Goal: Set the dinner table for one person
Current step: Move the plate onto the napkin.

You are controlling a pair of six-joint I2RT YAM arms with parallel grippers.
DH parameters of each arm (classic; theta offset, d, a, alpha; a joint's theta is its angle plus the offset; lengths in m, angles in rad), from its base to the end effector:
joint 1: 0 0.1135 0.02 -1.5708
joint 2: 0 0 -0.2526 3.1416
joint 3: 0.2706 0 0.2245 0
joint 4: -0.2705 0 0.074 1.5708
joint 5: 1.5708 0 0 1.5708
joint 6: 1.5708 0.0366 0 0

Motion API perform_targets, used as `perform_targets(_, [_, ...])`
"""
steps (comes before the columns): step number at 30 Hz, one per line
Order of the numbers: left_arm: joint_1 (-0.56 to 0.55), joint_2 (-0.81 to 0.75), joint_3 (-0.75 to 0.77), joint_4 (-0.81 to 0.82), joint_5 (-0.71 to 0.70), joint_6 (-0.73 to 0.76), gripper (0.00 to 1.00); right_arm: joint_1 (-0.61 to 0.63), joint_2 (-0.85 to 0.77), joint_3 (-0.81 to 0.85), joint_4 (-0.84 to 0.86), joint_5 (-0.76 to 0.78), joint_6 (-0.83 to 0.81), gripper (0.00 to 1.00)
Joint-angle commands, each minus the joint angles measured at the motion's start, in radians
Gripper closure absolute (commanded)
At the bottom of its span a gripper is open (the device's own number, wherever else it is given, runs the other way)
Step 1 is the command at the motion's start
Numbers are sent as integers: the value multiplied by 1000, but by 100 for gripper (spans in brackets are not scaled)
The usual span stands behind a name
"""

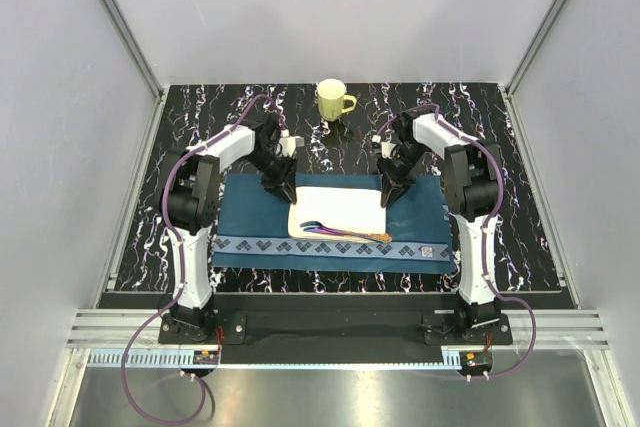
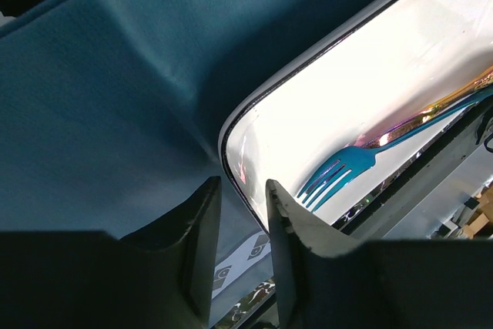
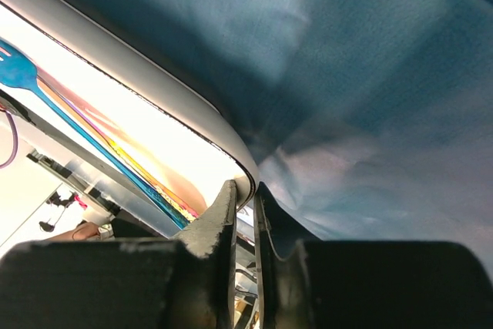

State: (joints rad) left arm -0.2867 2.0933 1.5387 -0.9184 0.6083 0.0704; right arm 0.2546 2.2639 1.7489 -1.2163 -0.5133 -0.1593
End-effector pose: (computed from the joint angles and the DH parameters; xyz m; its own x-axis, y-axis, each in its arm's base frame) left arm 0.3506 -0.1252 0.1660 -0.9321 0.3350 -0.1375 0.3521 0.7496 -0.5605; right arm 0.3655 0.1137 0.1490 -0.9205 -0.3823 0.0808 -0.2932 0.8124 0.5039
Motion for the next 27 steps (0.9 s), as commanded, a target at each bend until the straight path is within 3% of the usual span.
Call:
perform_targets(1, [1, -35, 26, 13, -2, 6, 68, 32, 8, 34, 27, -17, -17, 90])
perform_targets(6, [1, -33, 27, 15, -2, 8, 99, 43, 9, 46, 26, -16, -16, 94])
perform_targets(27, [-6, -61, 23, 1, 51, 20, 100, 71, -21, 40, -8, -68, -45, 100])
